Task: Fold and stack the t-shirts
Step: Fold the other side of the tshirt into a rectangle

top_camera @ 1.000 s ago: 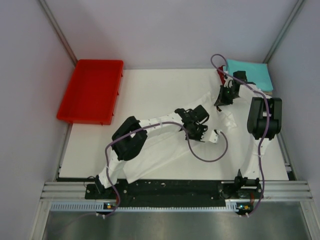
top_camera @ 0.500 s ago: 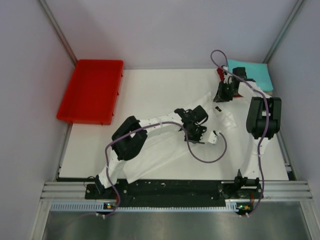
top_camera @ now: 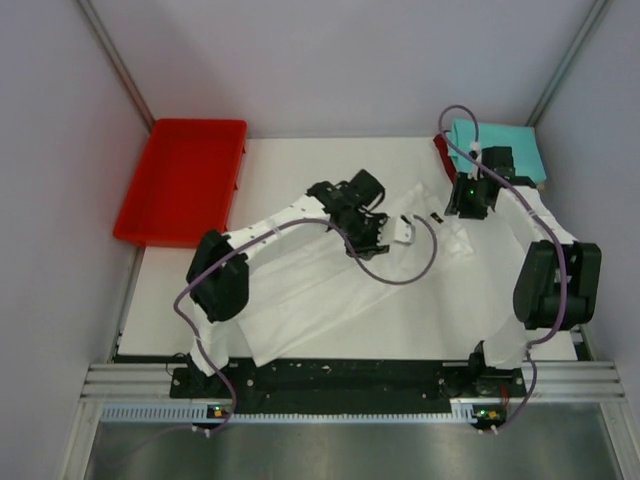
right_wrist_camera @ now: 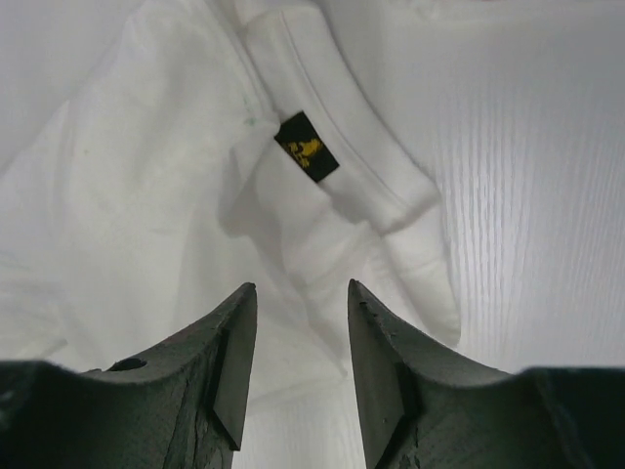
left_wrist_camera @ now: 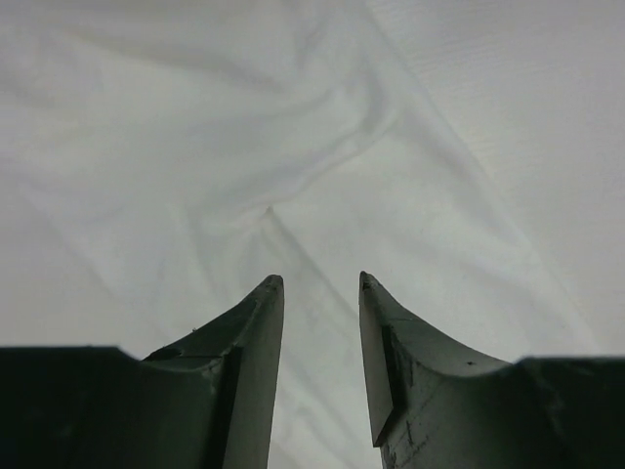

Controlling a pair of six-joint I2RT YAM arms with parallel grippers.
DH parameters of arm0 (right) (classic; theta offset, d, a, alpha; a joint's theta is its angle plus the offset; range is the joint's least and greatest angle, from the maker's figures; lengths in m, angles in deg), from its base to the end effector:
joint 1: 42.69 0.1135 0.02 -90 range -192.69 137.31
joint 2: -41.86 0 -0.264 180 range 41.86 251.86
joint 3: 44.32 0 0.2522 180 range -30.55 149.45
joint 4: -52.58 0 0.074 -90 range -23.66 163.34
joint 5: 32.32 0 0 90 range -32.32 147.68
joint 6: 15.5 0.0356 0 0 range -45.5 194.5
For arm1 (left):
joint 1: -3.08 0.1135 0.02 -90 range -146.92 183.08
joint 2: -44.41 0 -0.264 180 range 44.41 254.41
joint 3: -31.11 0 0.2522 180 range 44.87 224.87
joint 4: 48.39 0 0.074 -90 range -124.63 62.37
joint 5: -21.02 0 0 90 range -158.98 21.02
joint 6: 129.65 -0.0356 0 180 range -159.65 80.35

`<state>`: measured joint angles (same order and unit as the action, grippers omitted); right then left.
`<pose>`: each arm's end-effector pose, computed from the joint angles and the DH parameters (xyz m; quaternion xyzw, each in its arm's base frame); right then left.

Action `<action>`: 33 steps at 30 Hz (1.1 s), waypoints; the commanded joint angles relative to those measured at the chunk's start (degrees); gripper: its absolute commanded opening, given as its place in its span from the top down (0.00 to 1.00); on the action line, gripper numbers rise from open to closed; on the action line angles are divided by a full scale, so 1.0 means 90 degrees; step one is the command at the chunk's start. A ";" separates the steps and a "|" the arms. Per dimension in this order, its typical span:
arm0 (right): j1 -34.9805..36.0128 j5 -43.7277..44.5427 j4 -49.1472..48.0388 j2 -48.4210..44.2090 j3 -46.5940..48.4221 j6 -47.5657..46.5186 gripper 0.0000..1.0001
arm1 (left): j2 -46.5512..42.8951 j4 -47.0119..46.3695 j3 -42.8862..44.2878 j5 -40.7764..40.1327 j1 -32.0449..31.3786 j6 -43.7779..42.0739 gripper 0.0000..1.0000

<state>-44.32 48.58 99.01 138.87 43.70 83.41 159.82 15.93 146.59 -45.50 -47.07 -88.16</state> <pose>0.3633 -0.0047 0.2462 0.0639 0.9499 0.0944 0.2909 0.2658 -0.3406 0.2562 0.7535 0.5876 -0.2015 0.2153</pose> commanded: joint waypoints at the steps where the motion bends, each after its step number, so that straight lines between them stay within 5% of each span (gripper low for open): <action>1: -0.0005 0.0085 0.0091 -0.0544 -0.1003 0.0436 0.58 | -0.0929 -0.0363 -0.0713 -0.0557 0.0971 0.0809 0.60; 11: -0.0014 -0.0180 0.0101 -0.0516 -0.1493 0.0544 0.63 | -0.1271 -0.1370 -0.2833 -0.1427 0.2397 0.1396 0.64; 20: -0.0014 -0.0092 0.0091 -0.0047 -0.1464 0.0505 0.65 | -0.1408 -0.1654 -0.3762 -0.1536 0.2701 0.1415 0.65; 24: -0.0072 0.0171 0.0091 0.0041 -0.1405 0.0475 0.98 | -0.1213 -0.1673 -0.3821 -0.1448 0.2828 0.1445 0.65; 33: -0.0337 0.0474 0.0169 -0.0427 -0.1610 0.0621 1.00 | -0.1007 -0.1556 -0.3850 -0.1282 0.3072 0.1513 0.65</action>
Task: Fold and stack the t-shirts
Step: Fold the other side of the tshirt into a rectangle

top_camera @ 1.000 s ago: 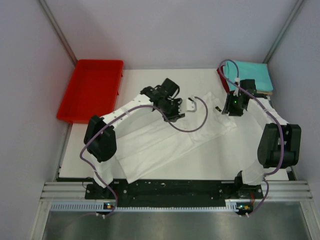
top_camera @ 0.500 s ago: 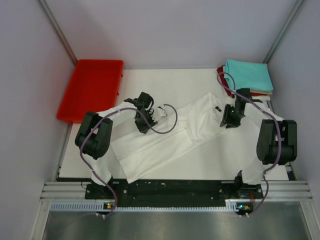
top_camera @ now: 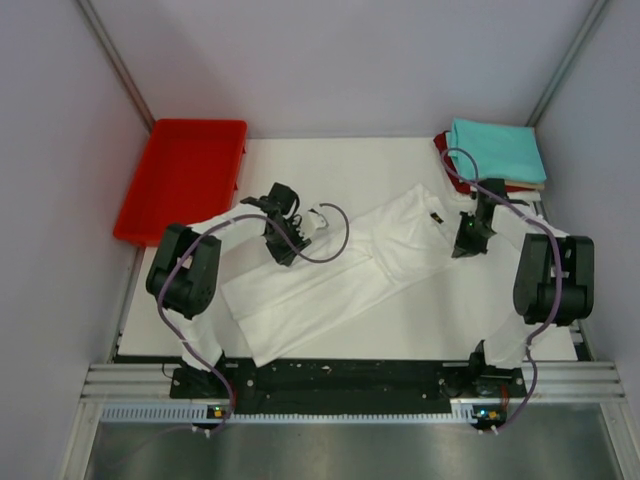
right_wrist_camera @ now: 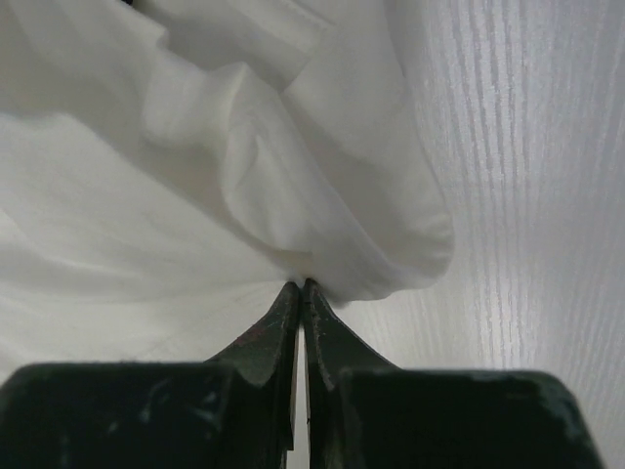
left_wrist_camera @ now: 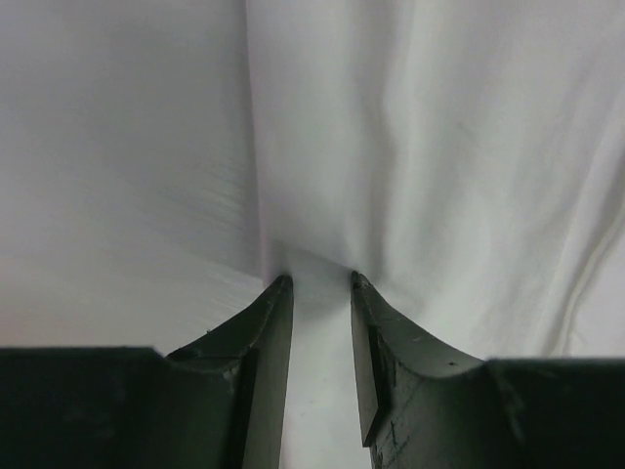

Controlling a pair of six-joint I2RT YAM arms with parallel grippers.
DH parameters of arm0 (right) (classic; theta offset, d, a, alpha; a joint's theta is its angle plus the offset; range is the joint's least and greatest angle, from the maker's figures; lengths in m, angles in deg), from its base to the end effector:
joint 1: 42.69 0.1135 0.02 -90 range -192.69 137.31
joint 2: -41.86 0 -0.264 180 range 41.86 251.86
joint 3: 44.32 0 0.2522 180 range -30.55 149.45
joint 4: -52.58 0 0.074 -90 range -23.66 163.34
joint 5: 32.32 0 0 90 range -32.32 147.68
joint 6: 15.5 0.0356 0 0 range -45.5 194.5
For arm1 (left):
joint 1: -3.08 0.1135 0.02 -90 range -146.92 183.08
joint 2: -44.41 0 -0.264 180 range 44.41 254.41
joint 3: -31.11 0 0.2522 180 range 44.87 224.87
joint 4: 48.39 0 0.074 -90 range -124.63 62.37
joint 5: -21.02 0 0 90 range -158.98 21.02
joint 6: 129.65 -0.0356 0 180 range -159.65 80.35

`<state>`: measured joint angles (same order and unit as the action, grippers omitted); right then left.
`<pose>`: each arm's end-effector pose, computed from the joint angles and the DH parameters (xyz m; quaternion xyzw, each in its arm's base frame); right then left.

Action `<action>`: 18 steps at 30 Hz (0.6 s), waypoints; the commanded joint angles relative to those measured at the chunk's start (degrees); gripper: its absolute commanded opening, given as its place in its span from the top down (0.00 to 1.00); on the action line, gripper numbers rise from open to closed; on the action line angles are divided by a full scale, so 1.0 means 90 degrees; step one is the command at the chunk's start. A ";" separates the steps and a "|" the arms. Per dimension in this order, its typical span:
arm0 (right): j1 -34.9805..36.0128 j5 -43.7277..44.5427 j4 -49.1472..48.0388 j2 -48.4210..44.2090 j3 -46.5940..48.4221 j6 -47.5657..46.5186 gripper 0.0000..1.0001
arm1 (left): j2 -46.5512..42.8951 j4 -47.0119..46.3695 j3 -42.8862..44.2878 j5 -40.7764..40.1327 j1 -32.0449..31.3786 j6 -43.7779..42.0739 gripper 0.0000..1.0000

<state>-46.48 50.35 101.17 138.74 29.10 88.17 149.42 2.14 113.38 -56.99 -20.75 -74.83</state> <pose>0.3163 -0.0164 0.1712 0.1398 0.9758 0.0763 0.1497 0.3193 -0.1491 0.1668 0.4978 0.8489 -0.0885 0.1542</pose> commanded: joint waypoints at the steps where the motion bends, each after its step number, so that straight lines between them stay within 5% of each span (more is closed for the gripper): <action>1: -0.0106 0.0307 -0.0052 -0.0432 0.0002 0.0102 1.00 | 0.0129 -0.0004 -0.0161 0.0015 0.0148 0.0012 0.65; 11: -0.0203 0.0424 0.0212 -0.0354 -0.0154 0.0121 0.99 | 0.0071 0.0074 -0.0220 0.0152 0.0148 -0.0066 0.65; 13: -0.0204 0.0298 0.0222 -0.0354 -0.0076 0.0083 0.79 | 0.0012 0.0191 -0.0210 0.0298 0.0148 -0.0153 0.65; 18: -0.0155 0.0179 0.0417 -0.0724 0.0752 0.0024 0.62 | -0.0611 0.0737 0.0033 0.0854 0.0148 -0.0397 0.62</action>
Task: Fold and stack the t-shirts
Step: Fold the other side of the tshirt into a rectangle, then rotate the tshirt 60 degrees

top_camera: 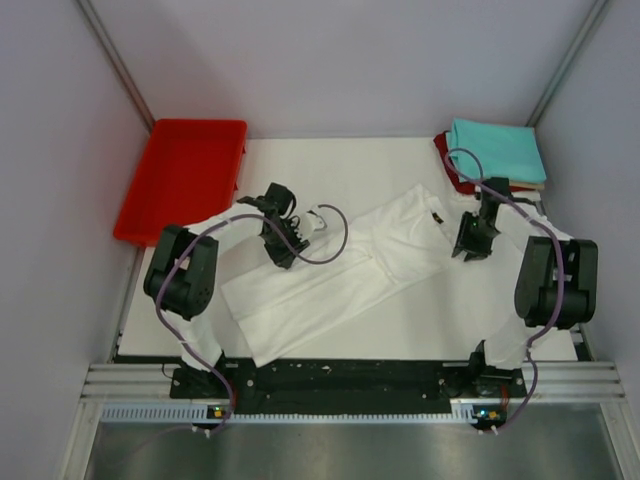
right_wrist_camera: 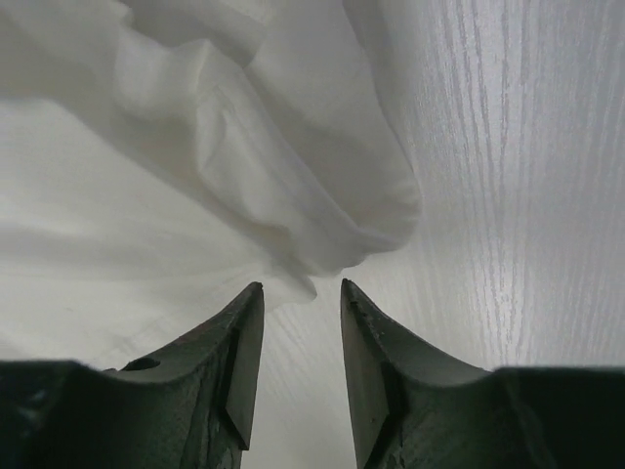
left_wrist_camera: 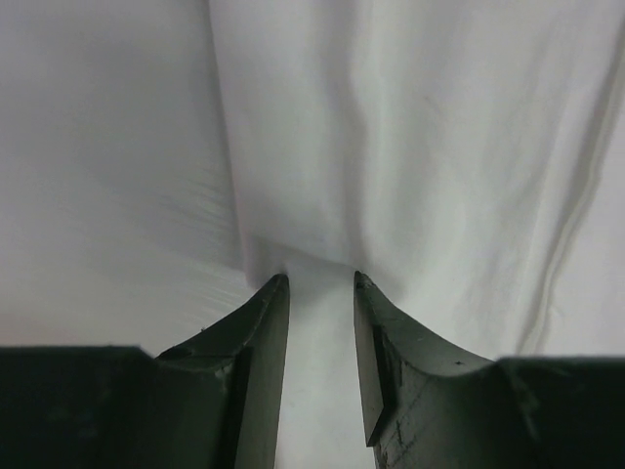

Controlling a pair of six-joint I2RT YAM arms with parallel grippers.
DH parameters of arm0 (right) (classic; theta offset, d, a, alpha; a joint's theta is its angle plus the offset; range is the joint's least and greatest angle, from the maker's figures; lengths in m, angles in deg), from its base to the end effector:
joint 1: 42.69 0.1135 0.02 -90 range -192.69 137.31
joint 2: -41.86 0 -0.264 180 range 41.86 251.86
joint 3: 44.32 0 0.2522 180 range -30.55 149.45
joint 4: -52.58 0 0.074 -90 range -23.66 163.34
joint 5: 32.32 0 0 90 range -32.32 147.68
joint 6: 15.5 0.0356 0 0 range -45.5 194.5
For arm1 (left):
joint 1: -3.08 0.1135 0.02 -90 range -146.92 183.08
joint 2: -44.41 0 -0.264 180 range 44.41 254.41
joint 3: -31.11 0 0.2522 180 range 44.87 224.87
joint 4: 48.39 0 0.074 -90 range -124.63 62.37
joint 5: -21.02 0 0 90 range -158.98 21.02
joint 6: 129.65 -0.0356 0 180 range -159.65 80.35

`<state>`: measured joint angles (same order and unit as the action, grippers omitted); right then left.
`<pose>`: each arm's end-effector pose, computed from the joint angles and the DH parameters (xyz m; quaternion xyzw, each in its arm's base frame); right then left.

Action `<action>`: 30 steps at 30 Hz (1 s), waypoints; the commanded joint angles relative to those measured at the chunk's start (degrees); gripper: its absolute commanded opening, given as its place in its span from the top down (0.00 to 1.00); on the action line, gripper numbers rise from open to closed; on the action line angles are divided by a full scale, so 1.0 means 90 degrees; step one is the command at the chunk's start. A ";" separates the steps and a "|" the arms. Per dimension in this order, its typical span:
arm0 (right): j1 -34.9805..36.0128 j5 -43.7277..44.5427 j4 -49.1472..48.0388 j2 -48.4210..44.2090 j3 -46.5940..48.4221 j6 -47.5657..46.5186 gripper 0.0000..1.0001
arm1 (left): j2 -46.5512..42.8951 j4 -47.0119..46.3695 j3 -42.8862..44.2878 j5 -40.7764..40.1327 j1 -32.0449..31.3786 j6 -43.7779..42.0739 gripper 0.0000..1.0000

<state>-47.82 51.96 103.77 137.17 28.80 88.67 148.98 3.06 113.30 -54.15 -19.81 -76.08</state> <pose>0.3083 -0.0241 0.1763 0.1586 0.9755 0.0606 0.1400 0.3187 -0.1445 0.1689 0.5016 0.8442 -0.1104 0.1536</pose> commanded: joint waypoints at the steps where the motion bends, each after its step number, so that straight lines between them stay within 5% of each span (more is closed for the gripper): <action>1: 0.0071 0.0155 0.0186 -0.0647 0.1001 -0.0032 0.62 | -0.0690 0.0839 0.0141 0.0665 0.0044 -0.0317 0.61; 6: 0.1046 0.0657 -0.0095 -0.0387 0.2036 -0.0275 0.67 | -0.1179 0.1534 0.0532 0.1135 0.0180 -0.0474 0.60; 11: 0.1380 -0.0428 -0.0233 0.1243 0.3344 -0.0208 1.00 | -0.1170 0.1603 0.0504 0.0629 0.0648 -0.0347 0.68; 24: 0.1204 -0.1835 -0.0641 0.4613 0.5561 0.1938 1.00 | -0.1297 0.0783 -0.1332 -0.0622 0.1069 -0.0377 0.74; 30: 0.1497 -0.2275 -0.1266 0.6400 0.7952 0.3519 1.00 | -0.1161 0.0772 -0.1986 -0.0564 0.0670 -0.0445 0.75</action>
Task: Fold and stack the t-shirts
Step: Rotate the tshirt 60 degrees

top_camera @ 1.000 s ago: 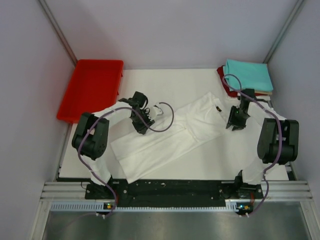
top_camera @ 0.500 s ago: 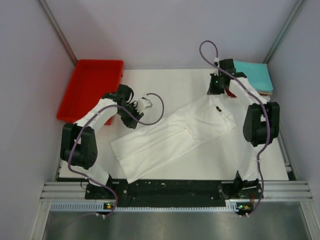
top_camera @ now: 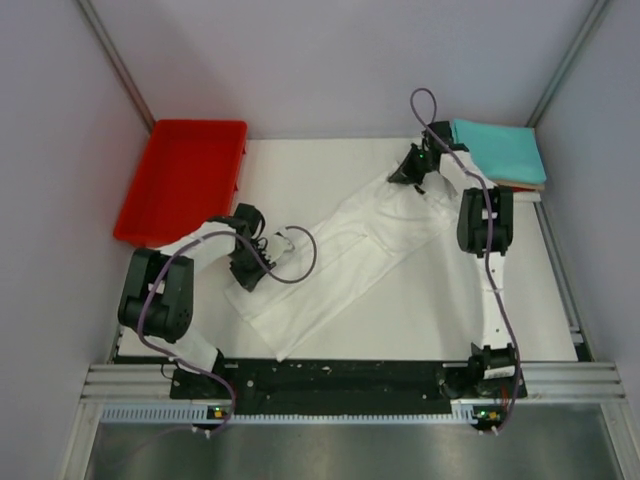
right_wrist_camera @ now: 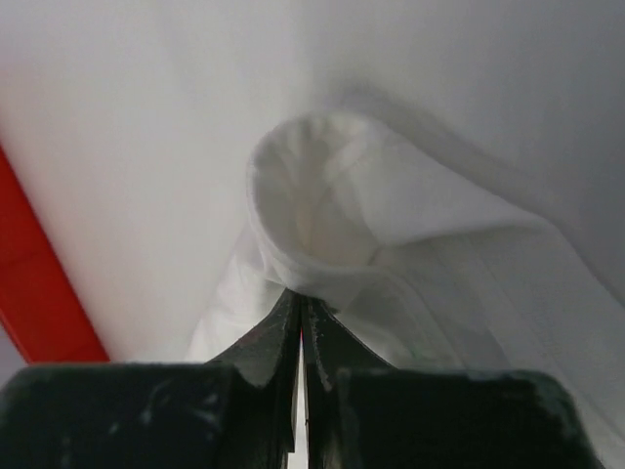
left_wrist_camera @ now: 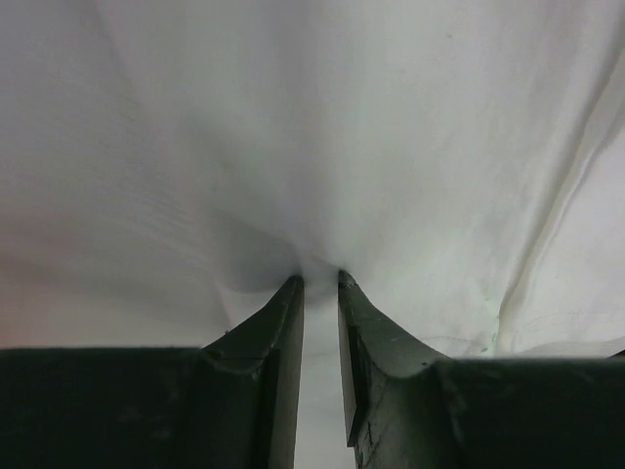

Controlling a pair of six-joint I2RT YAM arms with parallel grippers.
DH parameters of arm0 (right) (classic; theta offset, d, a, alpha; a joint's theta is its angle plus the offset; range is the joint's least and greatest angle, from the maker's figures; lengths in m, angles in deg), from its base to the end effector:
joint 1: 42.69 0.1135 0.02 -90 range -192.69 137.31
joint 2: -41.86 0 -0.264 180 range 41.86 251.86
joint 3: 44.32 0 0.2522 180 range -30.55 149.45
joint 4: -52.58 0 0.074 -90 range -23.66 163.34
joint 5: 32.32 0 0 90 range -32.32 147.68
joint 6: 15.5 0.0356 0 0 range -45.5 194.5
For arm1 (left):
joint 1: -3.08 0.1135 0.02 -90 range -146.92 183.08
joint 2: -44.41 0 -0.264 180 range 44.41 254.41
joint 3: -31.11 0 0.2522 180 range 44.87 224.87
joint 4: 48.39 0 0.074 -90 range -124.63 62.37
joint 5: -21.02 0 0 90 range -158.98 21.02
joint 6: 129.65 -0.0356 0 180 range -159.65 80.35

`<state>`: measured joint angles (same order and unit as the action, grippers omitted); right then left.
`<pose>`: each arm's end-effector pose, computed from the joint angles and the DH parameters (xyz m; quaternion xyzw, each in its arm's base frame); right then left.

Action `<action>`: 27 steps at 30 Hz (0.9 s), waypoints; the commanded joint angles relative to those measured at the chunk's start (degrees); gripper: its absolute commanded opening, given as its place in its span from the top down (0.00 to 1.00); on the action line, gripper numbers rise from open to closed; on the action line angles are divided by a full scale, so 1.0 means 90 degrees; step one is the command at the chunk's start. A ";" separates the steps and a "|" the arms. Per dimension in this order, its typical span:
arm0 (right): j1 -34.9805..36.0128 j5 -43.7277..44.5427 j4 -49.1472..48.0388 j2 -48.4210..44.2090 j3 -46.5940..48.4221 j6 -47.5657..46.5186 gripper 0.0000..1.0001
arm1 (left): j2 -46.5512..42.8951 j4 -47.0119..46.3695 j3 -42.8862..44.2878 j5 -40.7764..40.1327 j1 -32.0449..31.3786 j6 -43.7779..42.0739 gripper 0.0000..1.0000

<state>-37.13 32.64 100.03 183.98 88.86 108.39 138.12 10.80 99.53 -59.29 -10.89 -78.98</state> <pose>0.5323 0.0670 0.1479 0.1679 0.9215 0.2906 0.1956 0.2660 -0.0723 0.1606 0.4501 0.8877 -0.0718 0.0653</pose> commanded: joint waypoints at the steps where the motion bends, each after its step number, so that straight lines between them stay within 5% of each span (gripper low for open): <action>1: 0.0387 -0.0225 -0.1317 0.1423 0.1534 0.1738 1.00 | 0.0018 -0.0029 -0.0573 0.0123 -0.0486 -0.0161 0.75; 5: 0.0592 -0.0451 -0.3662 0.1786 0.1926 0.2923 1.00 | -0.0401 0.0362 -0.0847 0.0632 -0.1588 -0.0375 0.75; 10: 0.0496 -0.0441 -0.3383 0.0804 0.1987 0.1737 0.78 | -0.1328 0.0840 -0.1092 0.0583 -0.1836 -0.0688 0.73; 15: 0.0193 -0.0003 -0.2193 -0.1421 -0.0011 -0.0373 0.62 | -0.1925 0.1592 -0.0664 0.0992 -0.1465 -0.0971 0.69; 19: -0.0071 0.1080 -0.1665 -0.2840 -0.2015 -0.1127 0.63 | -0.1936 0.1593 -0.0399 0.0838 -0.1386 -0.1020 0.68; 21: -0.0139 0.1180 -0.1508 -0.2959 -0.2641 -0.1304 0.72 | -0.1848 0.1496 -0.0331 0.0779 -0.1377 -0.1040 0.69; 27: -0.0140 -0.0127 -0.1400 -0.2054 -0.2849 -0.0554 0.85 | -0.1575 0.1543 -0.0087 0.1051 -0.1386 -0.1030 0.68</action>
<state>-39.51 37.28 82.94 156.16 65.30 101.09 122.43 23.17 96.05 -53.21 -23.57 -87.00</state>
